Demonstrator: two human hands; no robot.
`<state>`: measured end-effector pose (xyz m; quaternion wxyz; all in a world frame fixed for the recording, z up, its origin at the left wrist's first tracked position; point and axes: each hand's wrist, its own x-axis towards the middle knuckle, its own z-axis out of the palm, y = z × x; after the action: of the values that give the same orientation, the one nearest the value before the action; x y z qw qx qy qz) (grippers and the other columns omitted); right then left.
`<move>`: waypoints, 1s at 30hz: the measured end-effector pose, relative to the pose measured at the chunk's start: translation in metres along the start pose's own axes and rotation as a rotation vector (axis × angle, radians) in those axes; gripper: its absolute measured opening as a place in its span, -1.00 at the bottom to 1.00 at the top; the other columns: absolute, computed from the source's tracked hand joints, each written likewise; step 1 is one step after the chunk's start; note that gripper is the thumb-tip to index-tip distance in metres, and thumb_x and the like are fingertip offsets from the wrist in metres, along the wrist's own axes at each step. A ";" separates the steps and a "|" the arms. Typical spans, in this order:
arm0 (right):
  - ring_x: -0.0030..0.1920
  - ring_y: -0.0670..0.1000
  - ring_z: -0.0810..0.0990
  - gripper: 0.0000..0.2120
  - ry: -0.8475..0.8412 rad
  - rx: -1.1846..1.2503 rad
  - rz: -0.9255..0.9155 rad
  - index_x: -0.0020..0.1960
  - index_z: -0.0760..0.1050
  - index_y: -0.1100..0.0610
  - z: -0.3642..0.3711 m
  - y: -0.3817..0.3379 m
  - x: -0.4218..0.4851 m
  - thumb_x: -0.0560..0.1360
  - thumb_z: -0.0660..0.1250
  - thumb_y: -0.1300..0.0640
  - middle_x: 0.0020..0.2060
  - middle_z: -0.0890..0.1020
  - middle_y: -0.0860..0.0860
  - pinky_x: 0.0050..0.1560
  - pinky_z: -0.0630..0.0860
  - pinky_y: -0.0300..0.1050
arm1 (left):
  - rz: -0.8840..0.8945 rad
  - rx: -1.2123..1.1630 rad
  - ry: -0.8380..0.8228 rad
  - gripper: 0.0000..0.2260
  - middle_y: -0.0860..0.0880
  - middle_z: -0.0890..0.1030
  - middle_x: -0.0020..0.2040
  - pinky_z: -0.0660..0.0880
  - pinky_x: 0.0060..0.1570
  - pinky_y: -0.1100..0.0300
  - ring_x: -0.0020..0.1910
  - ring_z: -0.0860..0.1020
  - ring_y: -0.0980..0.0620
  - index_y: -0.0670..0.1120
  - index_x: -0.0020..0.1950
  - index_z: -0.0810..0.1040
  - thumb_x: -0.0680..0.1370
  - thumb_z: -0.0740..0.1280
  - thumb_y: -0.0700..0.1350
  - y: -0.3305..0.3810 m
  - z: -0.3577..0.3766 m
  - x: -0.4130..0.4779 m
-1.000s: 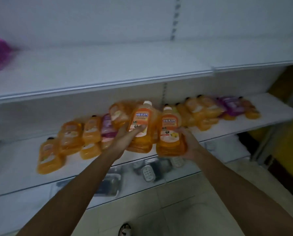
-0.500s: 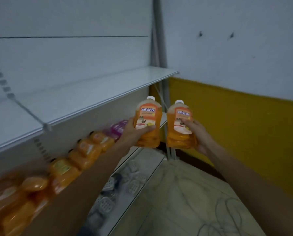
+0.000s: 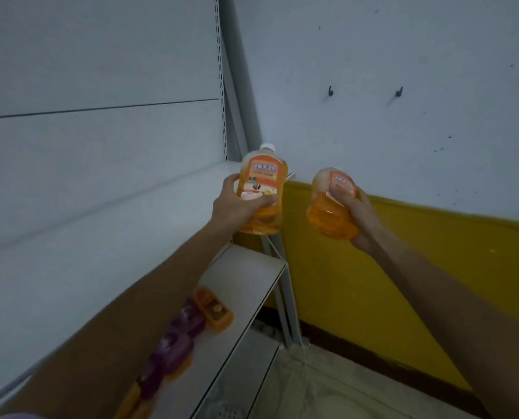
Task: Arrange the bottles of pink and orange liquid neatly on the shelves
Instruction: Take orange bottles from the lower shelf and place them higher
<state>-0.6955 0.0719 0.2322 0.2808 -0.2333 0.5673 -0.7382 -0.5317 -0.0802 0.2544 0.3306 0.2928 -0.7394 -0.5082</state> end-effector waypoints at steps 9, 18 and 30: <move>0.18 0.11 0.45 -0.14 -0.069 -0.317 -0.121 0.51 0.00 -0.07 0.032 -0.010 0.173 0.40 0.47 0.08 0.32 0.37 0.06 0.12 0.49 0.09 | -0.184 -0.010 0.241 -0.26 -0.09 0.37 0.39 0.38 0.22 -0.02 0.31 0.39 -0.12 -0.03 0.47 0.18 0.40 0.46 0.10 -0.026 -0.020 0.145; 0.16 0.07 0.45 -0.15 -0.500 -0.519 -0.154 0.45 0.10 -0.04 0.115 0.022 0.377 0.34 0.53 0.12 0.16 0.40 -0.05 0.03 0.42 -0.03 | -0.359 0.091 0.617 -0.24 -0.10 0.38 0.37 0.35 0.07 0.11 0.31 0.39 -0.12 -0.07 0.46 0.20 0.38 0.47 0.10 -0.064 -0.021 0.238; 0.14 0.09 0.54 -0.32 -0.966 -0.622 -0.016 0.34 0.32 -0.03 0.162 0.047 0.465 0.31 0.53 0.00 0.22 0.52 0.04 0.18 0.51 0.12 | -0.566 0.216 0.773 -0.32 -0.11 0.45 0.31 0.44 0.15 0.06 0.25 0.44 -0.12 -0.12 0.39 0.32 0.39 0.43 0.16 -0.072 0.026 0.297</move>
<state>-0.9224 -0.3682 0.2387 0.4207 -0.6198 0.5636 -0.3482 -0.7264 -0.3160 0.2366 0.3974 0.6821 -0.5025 -0.3527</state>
